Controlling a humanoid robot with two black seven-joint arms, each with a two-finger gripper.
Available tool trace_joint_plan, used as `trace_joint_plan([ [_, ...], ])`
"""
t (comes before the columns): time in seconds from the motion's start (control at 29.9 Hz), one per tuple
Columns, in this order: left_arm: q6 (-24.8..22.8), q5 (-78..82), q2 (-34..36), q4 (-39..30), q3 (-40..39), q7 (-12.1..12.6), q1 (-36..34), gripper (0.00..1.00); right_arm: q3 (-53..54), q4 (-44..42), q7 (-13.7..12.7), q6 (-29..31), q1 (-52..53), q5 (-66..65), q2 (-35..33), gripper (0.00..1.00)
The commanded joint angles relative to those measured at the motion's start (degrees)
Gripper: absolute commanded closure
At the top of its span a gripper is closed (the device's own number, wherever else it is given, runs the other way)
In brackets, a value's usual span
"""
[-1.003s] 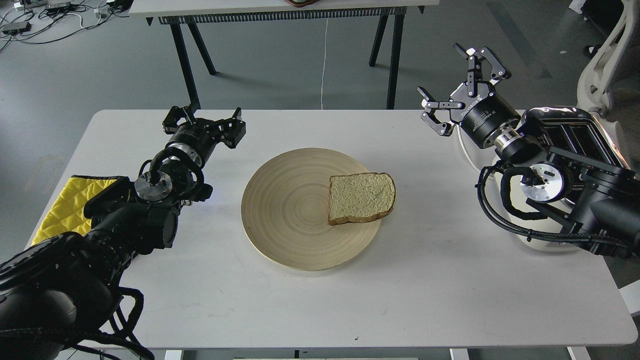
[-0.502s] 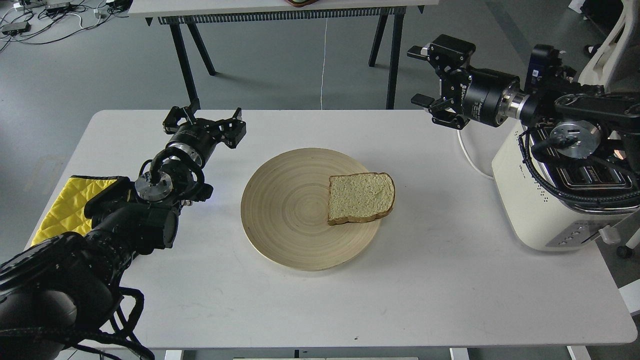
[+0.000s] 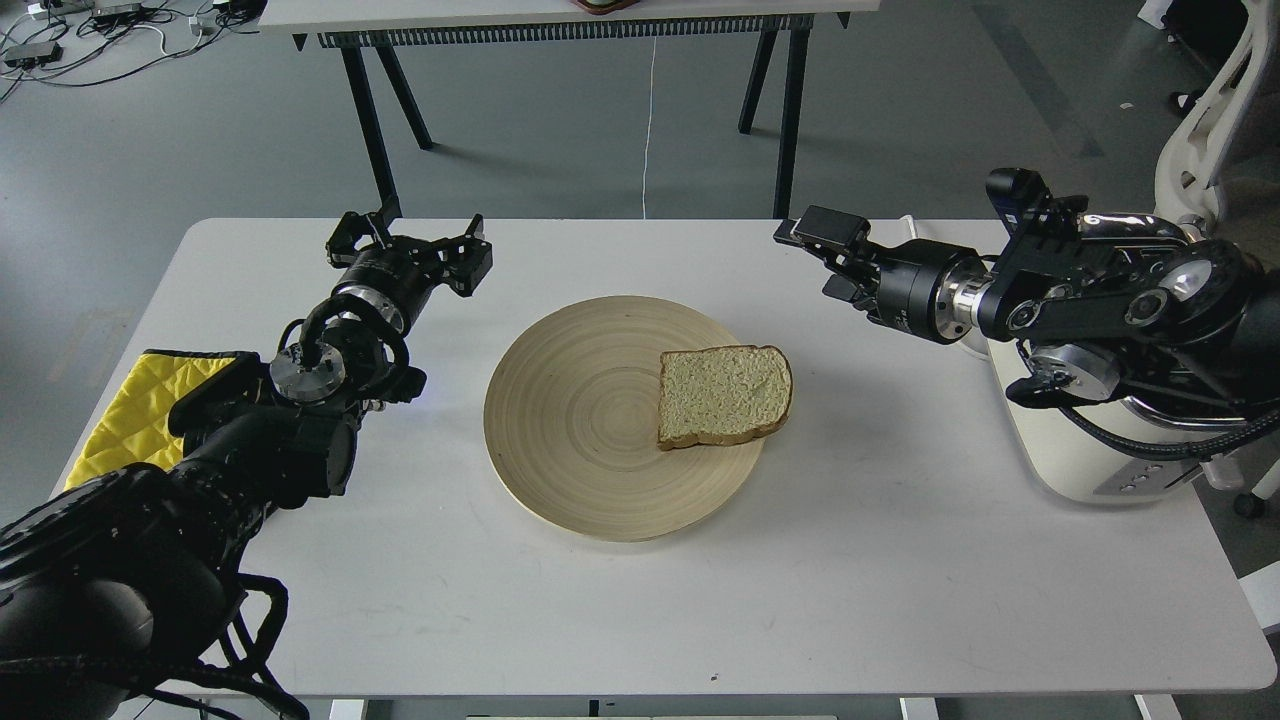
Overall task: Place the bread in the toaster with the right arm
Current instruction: 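Lower the open right gripper toward the bread slice on the plate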
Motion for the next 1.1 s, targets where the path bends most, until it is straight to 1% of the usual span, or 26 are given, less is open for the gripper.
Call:
trace_joint_plan([
  [0.0, 0.0, 0.0, 0.0, 0.0, 0.0, 0.0, 0.0, 0.00, 2.0, -0.7, 0.0, -0.2, -3.7, 1.9, 0.1, 0.01],
  [0.23, 0.0, 0.0, 0.0, 0.0, 0.0, 0.0, 0.0, 0.00, 5.0, -1.6, 0.0, -2.7, -9.5, 1.8, 0.7, 0.01],
  [0.43, 0.0, -0.1, 0.0, 0.0, 0.0, 0.0, 0.0, 0.00, 6.8, -4.1, 0.0, -3.3, -13.3, 1.7, 3.9, 0.01],
  [0.67, 0.0, 0.0, 0.0, 0.0, 0.0, 0.0, 0.0, 0.00, 9.7, -5.2, 0.0, -8.0, -16.6, 1.8, 6.7, 0.01],
  [1.07, 0.0, 0.0, 0.0, 0.0, 0.0, 0.0, 0.0, 0.00, 10.7, -4.4, 0.0, -8.0, -17.0, 0.9, 5.9, 0.01],
])
